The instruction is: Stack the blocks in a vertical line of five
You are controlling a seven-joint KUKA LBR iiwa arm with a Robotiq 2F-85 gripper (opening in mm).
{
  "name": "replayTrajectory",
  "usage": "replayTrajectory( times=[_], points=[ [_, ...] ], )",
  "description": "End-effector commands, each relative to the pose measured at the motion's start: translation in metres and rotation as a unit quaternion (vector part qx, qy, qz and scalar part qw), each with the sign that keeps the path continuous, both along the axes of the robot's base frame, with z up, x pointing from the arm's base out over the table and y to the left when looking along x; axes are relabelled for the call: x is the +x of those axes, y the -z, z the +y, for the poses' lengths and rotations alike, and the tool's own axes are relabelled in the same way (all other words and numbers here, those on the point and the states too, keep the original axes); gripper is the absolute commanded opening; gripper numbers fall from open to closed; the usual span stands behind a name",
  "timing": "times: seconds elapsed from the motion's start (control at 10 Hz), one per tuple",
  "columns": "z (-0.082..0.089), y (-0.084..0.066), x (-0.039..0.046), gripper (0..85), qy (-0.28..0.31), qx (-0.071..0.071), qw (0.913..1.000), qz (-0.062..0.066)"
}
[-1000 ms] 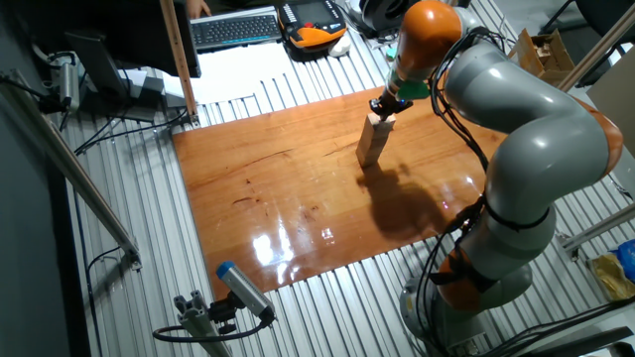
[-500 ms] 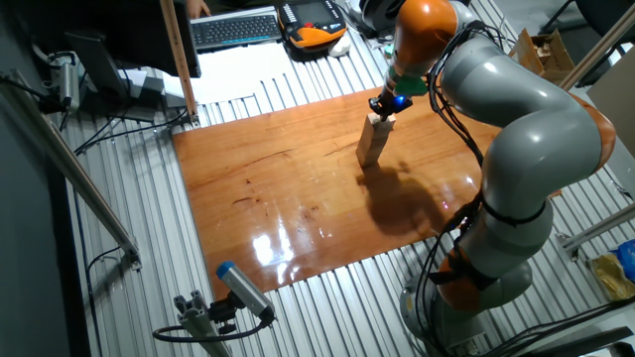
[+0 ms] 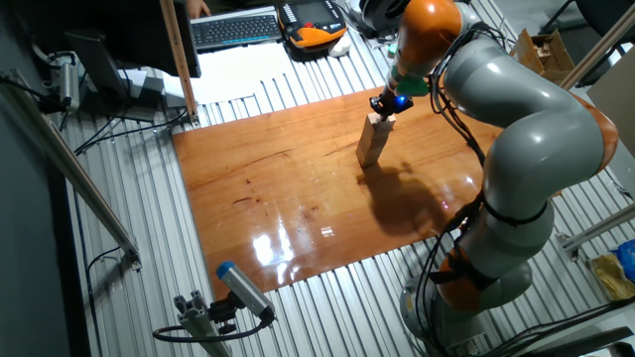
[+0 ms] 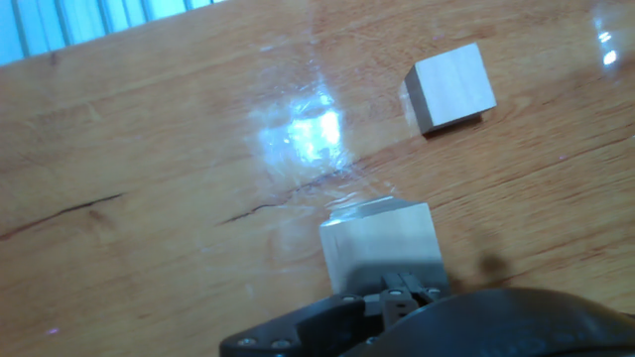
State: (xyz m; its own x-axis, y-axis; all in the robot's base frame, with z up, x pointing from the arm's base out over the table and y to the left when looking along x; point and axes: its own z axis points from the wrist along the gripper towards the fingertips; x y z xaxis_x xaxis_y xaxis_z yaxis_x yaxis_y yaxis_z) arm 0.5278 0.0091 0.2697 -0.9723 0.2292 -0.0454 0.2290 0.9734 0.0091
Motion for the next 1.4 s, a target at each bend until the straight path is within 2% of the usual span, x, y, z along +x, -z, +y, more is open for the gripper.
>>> replayTrajectory(
  times=[0.0,0.2,0.4,0.5,0.6,0.8,1.0,1.3],
  points=[
    [-0.0003,0.0001,0.0001,0.0,-0.002,0.018,0.9998,0.0],
    [-0.0003,0.0001,0.0001,0.0,-0.005,0.015,0.9999,0.002],
    [-0.0003,0.0001,0.0001,0.0,-0.01,0.004,0.9999,0.001],
    [-0.0003,0.0001,0.0001,0.0,-0.009,0.005,0.9999,0.001],
    [-0.0003,0.0001,0.0001,0.0,-0.017,-0.009,0.9998,0.0],
    [-0.0003,0.0001,0.0001,0.0,-0.022,-0.004,0.9997,-0.002],
    [-0.0003,0.0001,0.0001,0.0,-0.022,-0.008,0.9997,-0.005],
    [-0.0004,0.0003,0.0005,0.0,-0.021,-0.005,0.9998,-0.002]
  ],
)
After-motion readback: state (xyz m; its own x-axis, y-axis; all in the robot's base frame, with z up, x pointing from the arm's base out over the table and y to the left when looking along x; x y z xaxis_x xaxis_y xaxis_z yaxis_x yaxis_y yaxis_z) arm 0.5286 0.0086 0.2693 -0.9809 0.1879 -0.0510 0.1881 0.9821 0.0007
